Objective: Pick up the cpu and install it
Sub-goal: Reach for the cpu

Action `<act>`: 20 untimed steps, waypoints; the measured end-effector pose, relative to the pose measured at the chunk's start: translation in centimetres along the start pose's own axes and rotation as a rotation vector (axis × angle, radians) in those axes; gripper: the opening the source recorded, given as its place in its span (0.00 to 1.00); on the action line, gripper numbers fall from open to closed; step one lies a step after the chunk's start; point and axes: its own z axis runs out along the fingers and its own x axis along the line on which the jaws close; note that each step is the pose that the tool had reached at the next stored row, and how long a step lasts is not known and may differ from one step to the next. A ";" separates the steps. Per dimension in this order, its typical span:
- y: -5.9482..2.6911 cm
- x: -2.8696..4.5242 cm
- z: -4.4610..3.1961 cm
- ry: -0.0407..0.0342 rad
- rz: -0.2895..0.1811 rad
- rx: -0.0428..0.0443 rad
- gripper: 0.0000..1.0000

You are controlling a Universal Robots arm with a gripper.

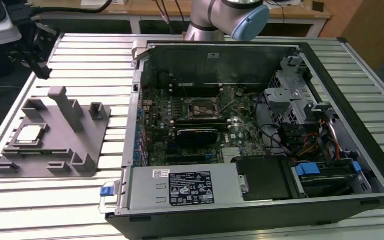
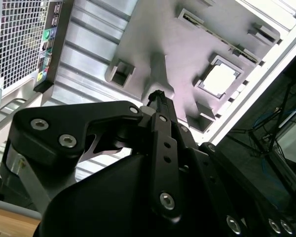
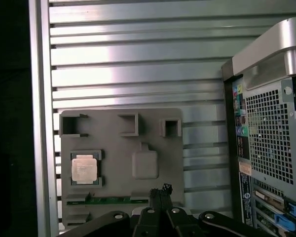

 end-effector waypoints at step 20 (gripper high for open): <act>-1.52 2.14 2.54 0.0070 0.000 0.0006 0.11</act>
